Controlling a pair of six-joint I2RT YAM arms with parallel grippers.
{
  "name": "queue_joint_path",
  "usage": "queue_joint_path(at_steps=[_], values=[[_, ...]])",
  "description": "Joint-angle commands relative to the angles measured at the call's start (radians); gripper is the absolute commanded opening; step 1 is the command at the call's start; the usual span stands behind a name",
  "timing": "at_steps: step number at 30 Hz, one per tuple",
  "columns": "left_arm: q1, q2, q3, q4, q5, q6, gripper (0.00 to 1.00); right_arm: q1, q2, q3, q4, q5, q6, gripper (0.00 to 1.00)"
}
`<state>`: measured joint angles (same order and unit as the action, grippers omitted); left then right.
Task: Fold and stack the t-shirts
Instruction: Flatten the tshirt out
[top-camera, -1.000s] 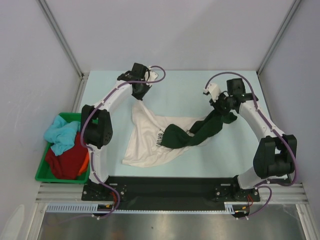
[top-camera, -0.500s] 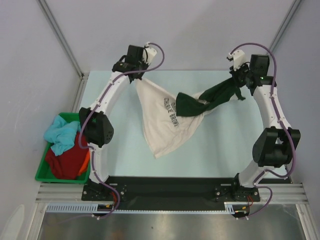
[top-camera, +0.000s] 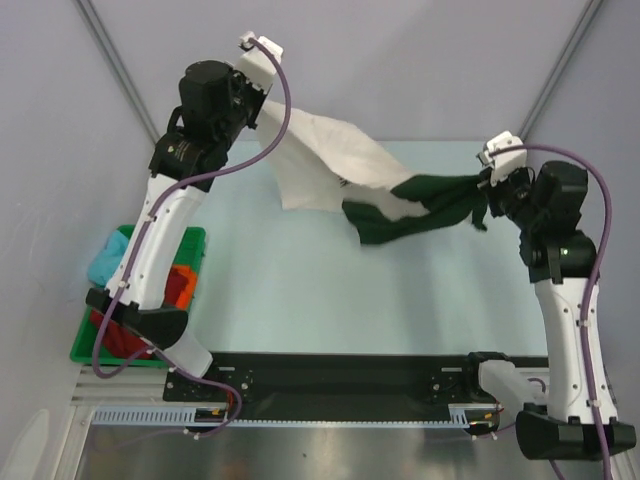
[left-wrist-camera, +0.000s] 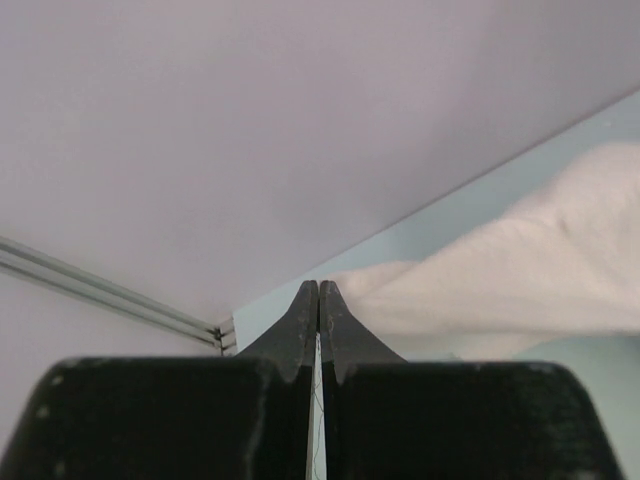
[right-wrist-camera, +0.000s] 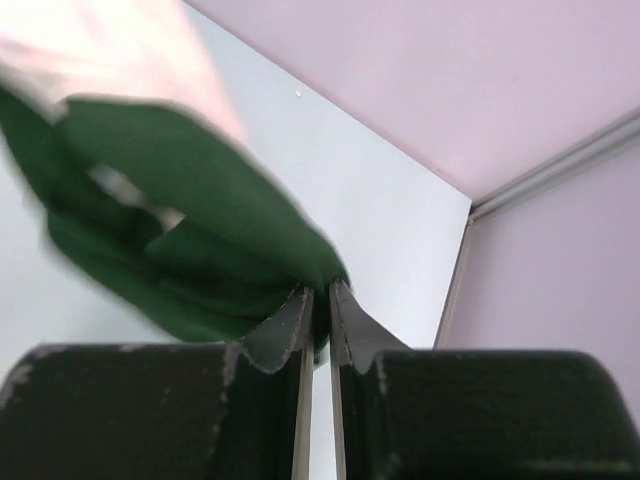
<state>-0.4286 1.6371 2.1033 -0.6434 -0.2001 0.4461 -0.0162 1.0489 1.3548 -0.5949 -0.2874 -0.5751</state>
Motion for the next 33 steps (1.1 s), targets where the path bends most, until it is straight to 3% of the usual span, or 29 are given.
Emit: queue_joint_path(at_steps=[1, 5, 9, 11, 12, 15, 21, 25, 28, 33], values=[[0.001, -0.005, 0.0, 0.126, -0.044, 0.032, 0.01, -0.008, -0.021, -0.148, 0.038, 0.077, 0.038, 0.0], [0.02, 0.134, 0.063, 0.087, -0.022, 0.023, 0.0, -0.051, 0.157, -0.198, 0.174, 0.087, 0.057, 0.0], [0.07, 0.286, 0.078, 0.074, 0.027, -0.01, 0.01, -0.07, 0.383, -0.074, 0.202, 0.096, 0.084, 0.03], [0.077, 0.39, 0.093, 0.091, 0.001, 0.012, 0.01, -0.071, 0.459, 0.033, 0.192, 0.122, 0.084, 0.17], [0.08, 0.418, 0.112, 0.099, -0.016, 0.023, 0.0, -0.071, 0.506, 0.064, 0.184, 0.134, 0.08, 0.38], [0.085, 0.512, 0.149, 0.07, -0.074, 0.029, 0.01, -0.076, 0.513, 0.119, 0.152, 0.139, 0.037, 0.51], [0.082, 0.527, 0.014, 0.042, -0.087, -0.04, 0.0, -0.048, 0.438, -0.002, -0.074, -0.156, -0.143, 0.52], [0.074, 0.54, 0.0, 0.04, -0.098, -0.024, 0.01, 0.05, 0.416, -0.168, -0.114, -0.15, -0.183, 0.5], [0.074, 0.54, 0.007, 0.039, -0.091, -0.027, 0.01, 0.042, 0.404, -0.247, -0.033, -0.093, -0.177, 0.5], [0.073, 0.535, -0.003, 0.027, -0.082, -0.04, 0.01, -0.04, 0.52, -0.211, -0.019, -0.11, -0.161, 0.48]])
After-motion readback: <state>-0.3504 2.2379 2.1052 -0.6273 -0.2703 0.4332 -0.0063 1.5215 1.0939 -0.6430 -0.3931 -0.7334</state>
